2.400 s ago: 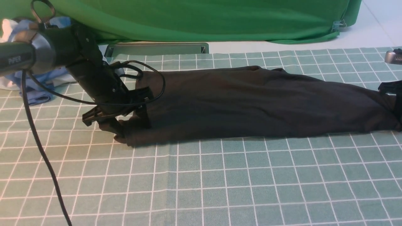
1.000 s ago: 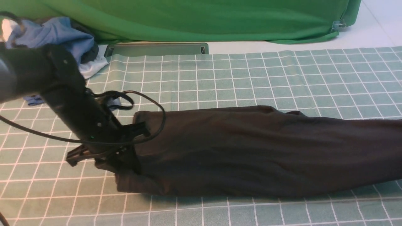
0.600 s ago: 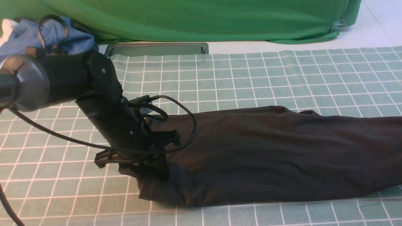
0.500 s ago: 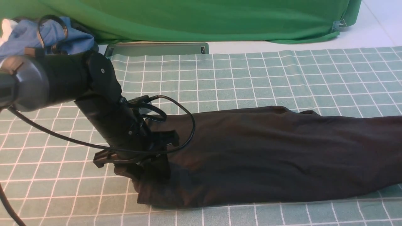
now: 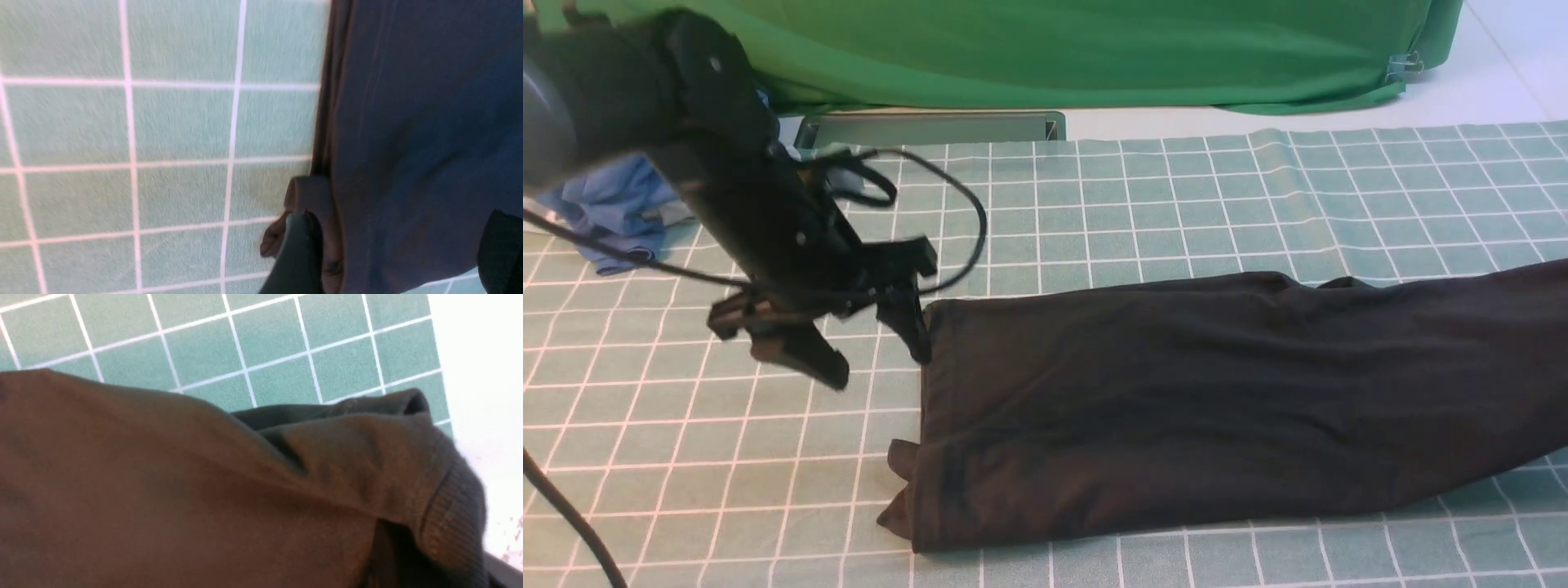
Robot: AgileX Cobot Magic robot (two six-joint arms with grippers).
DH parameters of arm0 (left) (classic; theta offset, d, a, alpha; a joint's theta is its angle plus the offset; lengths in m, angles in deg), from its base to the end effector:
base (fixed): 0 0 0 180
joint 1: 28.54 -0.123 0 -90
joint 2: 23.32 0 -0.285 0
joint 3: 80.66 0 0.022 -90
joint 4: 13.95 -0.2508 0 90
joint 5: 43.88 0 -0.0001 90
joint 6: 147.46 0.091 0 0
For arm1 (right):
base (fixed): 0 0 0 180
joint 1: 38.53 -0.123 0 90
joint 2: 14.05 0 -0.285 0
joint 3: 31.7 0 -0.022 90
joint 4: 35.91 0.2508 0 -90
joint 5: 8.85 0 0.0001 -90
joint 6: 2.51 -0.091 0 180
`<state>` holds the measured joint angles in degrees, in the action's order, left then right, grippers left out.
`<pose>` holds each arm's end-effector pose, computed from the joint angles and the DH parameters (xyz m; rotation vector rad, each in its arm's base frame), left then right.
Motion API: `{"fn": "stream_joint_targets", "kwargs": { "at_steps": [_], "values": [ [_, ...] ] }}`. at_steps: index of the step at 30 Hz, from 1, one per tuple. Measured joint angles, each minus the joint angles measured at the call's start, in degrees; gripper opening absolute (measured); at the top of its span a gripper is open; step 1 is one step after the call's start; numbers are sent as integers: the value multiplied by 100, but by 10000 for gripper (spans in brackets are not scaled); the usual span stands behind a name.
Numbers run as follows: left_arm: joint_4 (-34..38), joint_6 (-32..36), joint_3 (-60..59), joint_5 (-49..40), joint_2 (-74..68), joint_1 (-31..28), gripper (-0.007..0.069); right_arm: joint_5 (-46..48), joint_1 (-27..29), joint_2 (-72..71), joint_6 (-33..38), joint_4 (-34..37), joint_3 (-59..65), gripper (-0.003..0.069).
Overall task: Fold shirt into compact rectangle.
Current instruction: 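Fold the right end of the dark garment over onto its left end with the right gripper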
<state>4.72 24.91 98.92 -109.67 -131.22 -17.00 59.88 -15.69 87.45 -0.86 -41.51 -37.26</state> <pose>0.3310 -0.0947 0.2499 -0.0779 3.0523 -0.4871 0.3033 -0.1367 0.3108 0.4988 2.8492 -0.2181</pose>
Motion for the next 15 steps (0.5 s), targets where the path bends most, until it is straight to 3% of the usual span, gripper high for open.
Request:
{"fn": "stream_joint_targets", "kwargs": {
  "at_steps": [8,11,15],
  "values": [
    [-232,-37,816,-327,0,-116,506,154,-91,-93,36,139,-439,41],
    [-287,-140,1097,-343,0,-283,455,160,-393,-323,-80,238,-445,41],
    [-91,-120,1365,-349,0,-727,325,150,-1240,-711,-468,694,-509,40]
  ]
}}
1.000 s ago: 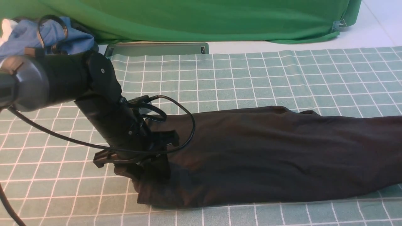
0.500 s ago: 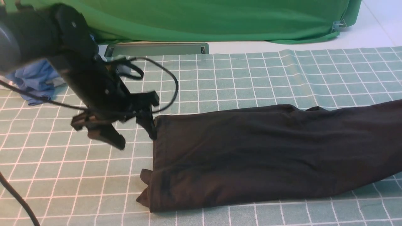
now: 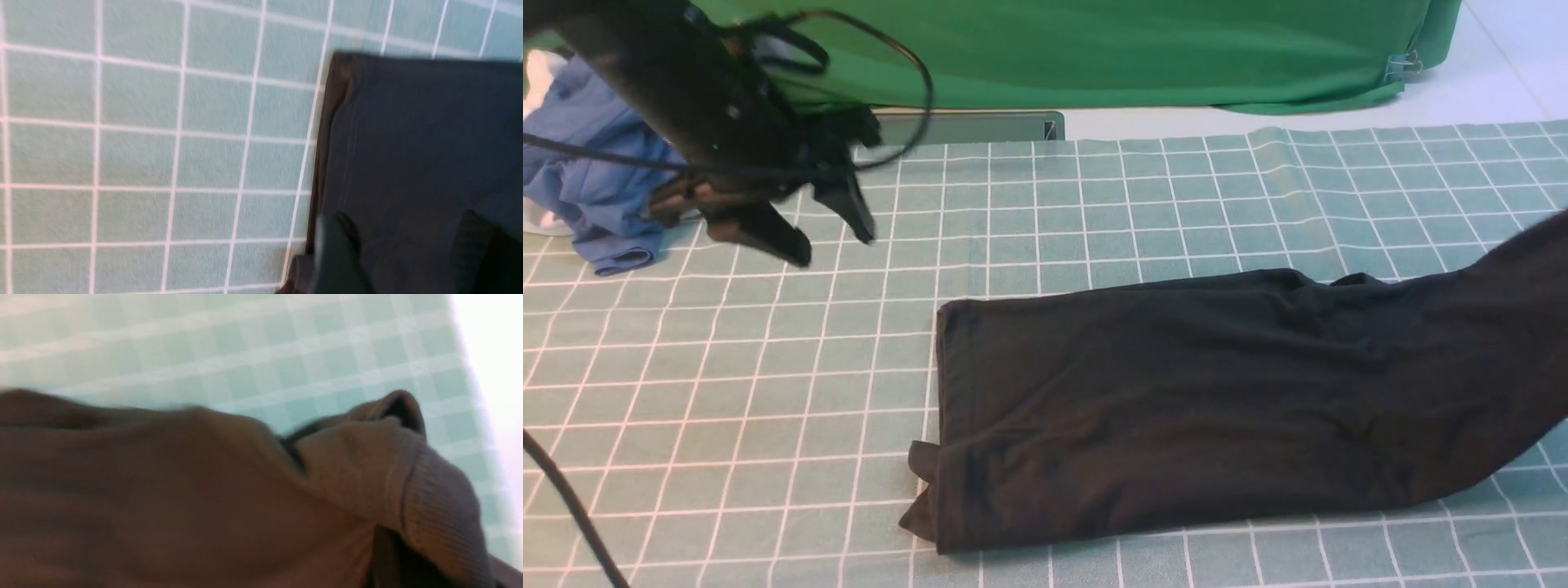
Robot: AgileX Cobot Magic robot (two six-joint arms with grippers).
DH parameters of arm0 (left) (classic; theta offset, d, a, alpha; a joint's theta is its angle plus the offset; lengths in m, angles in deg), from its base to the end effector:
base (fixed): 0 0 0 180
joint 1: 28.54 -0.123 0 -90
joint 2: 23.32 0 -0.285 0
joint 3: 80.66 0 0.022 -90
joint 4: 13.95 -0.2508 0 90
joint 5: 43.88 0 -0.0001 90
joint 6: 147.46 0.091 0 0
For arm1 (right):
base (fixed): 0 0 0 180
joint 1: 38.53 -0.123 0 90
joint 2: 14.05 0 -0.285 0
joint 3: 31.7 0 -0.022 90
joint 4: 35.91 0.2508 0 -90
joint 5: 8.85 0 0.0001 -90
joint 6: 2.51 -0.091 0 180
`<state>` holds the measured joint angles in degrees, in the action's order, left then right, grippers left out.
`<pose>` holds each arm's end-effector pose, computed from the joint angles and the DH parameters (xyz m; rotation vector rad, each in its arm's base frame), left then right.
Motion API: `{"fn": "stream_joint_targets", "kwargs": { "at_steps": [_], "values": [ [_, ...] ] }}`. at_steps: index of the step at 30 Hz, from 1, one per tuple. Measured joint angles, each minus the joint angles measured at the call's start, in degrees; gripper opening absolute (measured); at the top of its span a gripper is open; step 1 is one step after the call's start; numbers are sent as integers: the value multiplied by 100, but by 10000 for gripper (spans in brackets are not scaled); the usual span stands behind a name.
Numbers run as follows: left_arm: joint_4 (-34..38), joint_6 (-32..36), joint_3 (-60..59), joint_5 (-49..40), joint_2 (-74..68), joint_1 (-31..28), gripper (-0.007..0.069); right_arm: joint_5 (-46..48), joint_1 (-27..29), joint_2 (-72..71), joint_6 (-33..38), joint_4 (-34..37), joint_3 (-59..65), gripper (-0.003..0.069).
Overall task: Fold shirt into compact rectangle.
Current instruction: 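Fold the right end of the dark garment over onto its left end with the right gripper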
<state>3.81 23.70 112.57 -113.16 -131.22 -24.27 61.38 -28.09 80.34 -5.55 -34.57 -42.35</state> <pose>0.3618 -0.0531 0.3123 -0.2131 2.8529 -0.4832 0.3038 -0.0539 0.3746 0.3191 2.6677 -0.0081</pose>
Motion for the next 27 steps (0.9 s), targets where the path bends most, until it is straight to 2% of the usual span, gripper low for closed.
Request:
{"fn": "stream_joint_targets", "kwargs": {
  "at_steps": [2,5,9,10,11,13,15,18,19,22,23,27],
  "values": [
    [87,18,38,0,0,-148,267,0,-365,-95,-154,191,-10,40],
    [223,30,59,0,0,-485,131,-21,-1736,-111,-722,553,-33,40],
    [224,30,59,0,0,-599,35,-374,-3287,200,-1324,651,-33,40],
    [224,37,59,0,0,-599,31,-444,-3361,223,-1355,650,-33,40],
    [256,95,59,-2,0,-599,20,-764,-3977,473,-1598,673,-33,40],
    [289,136,59,-6,0,-599,17,-1178,-4492,761,-1783,687,-33,41],
    [295,153,59,-6,0,-599,17,-1376,-4786,975,-1890,694,-33,43],
    [328,158,59,-13,0,-599,17,-2261,-5449,1683,-2017,708,-33,74],
    [337,158,59,-13,0,-599,17,-2307,-5474,1720,-2028,714,-33,77],
    [353,158,59,-13,0,-599,18,-2896,-5698,2192,-2044,734,-33,165],
    [353,158,59,-13,0,-599,18,-3119,-5751,2391,-2052,747,-33,253],
    [353,158,59,-13,0,-599,24,-3043,-5763,2494,-2029,761,-54,518]
  ]
}}
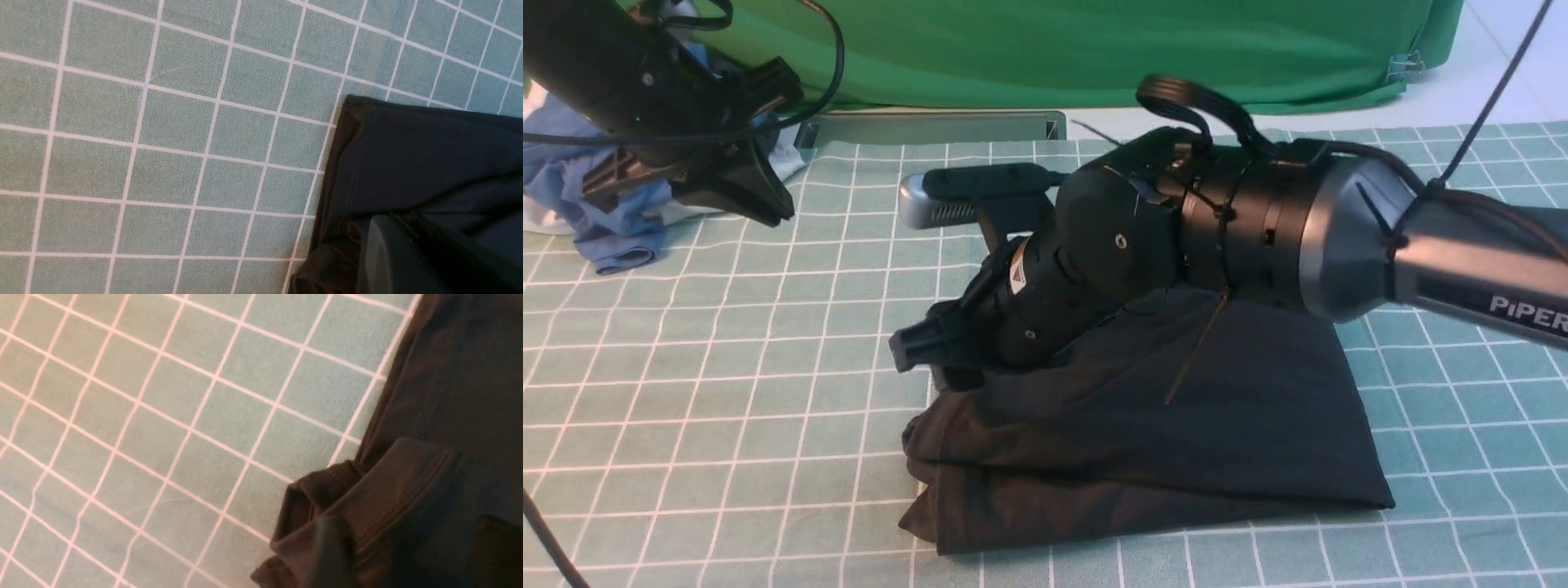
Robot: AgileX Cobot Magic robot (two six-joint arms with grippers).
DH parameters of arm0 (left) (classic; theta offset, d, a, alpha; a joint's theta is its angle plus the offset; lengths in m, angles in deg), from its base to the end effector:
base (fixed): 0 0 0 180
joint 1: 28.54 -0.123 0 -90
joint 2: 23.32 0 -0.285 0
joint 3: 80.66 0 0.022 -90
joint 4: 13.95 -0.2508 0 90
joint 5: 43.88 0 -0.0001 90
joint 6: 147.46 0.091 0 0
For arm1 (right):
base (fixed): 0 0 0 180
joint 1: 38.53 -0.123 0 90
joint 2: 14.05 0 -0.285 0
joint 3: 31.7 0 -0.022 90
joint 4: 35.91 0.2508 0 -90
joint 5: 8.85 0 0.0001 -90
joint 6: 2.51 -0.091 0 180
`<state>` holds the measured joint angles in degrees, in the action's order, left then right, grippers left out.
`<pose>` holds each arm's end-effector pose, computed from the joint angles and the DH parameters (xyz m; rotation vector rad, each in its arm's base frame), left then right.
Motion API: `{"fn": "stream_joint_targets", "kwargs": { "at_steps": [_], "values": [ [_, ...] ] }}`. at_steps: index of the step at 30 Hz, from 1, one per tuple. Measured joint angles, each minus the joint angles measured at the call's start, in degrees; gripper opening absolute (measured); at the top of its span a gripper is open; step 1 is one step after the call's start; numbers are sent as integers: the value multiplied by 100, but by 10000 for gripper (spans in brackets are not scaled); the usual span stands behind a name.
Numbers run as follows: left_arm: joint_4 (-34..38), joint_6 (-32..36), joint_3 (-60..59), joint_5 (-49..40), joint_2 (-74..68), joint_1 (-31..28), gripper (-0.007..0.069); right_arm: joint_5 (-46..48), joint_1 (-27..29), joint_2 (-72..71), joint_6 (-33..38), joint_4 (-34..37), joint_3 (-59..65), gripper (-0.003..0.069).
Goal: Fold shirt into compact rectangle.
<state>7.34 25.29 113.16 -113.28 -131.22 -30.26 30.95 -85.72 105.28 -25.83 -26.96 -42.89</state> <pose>0.3663 -0.0200 0.3168 -0.3349 2.8046 -0.5428 0.2878 0.3240 0.2378 -0.4370 2.6637 0.5955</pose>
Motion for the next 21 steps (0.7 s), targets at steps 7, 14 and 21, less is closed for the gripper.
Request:
{"fn": "stream_joint_targets", "kwargs": {
  "at_steps": [7,14,21],
  "values": [
    [6,24,0,-6,0,0,57,1966,278,-585,766,-155,-829,321],
    [1,24,0,-1,0,0,73,2913,694,-2019,1431,-541,-1185,37],
    [-5,24,0,-1,0,0,76,2949,702,-3740,1930,-587,-859,31]
  ]
}}
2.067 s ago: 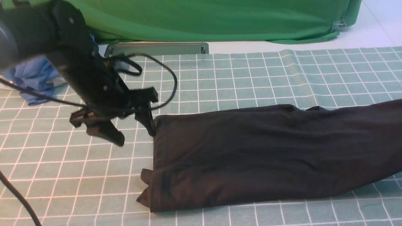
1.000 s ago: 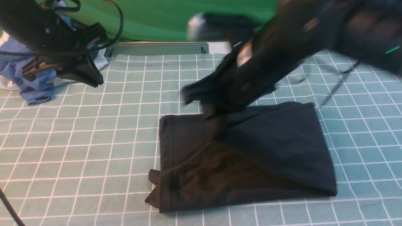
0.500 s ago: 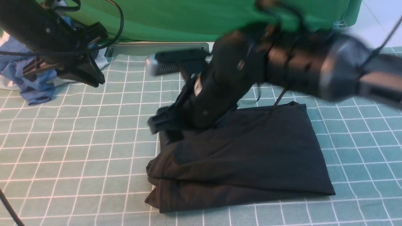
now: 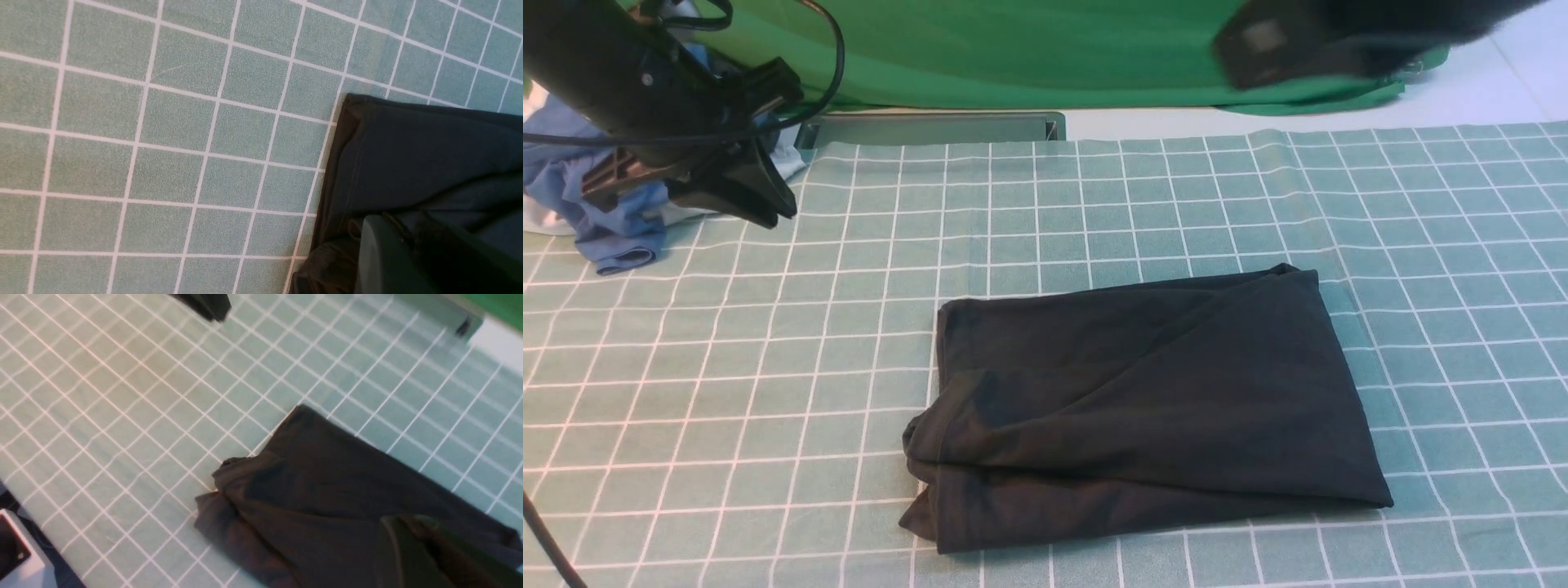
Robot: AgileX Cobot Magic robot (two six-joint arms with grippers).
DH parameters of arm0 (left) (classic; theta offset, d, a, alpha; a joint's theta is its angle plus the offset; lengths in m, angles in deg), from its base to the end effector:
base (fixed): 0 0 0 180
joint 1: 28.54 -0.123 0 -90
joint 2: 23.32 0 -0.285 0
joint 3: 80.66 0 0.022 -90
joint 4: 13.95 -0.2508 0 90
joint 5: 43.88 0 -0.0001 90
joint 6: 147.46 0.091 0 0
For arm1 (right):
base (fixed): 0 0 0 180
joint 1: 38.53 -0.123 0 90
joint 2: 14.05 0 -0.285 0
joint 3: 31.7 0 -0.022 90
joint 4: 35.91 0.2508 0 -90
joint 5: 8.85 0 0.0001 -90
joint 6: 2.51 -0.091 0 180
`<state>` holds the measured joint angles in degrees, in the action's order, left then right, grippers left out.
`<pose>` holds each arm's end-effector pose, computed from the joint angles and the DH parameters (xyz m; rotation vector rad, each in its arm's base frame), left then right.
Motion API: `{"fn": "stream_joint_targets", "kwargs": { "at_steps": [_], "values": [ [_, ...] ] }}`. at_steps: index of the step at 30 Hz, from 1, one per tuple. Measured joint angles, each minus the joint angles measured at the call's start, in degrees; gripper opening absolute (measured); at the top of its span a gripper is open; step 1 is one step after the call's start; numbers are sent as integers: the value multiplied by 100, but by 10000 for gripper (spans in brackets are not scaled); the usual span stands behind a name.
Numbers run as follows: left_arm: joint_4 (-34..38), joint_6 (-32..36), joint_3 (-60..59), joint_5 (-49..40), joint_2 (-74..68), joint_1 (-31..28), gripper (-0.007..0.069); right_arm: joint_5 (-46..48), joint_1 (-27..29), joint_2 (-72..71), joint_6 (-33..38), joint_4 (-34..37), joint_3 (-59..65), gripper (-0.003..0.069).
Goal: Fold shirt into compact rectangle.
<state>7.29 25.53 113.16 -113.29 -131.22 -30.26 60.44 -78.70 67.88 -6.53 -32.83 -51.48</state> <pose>0.3663 -0.0199 0.3168 -0.3287 2.8050 -0.5407 0.1801 0.1580 0.4816 -0.7292 2.2204 0.4603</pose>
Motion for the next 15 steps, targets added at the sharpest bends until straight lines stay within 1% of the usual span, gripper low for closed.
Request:
{"fn": "stream_joint_targets", "kwargs": {
  "at_steps": [3,5,6,9,11,15],
  "values": [
    [0,0,0,0,0,0,76,-15,0,-461,104,-107,343,31],
    [0,0,0,0,0,0,80,-192,0,-1217,261,-309,1006,31],
    [0,0,0,0,0,0,81,-215,0,-1344,276,-348,1065,31],
    [0,12,0,0,0,0,90,-1103,0,-2529,357,-496,2313,32],
    [0,12,0,0,0,0,90,-1872,0,-3196,402,-505,3149,32],
    [0,155,0,0,0,0,94,-3424,0,-4108,540,-505,4656,32]
  ]
}}
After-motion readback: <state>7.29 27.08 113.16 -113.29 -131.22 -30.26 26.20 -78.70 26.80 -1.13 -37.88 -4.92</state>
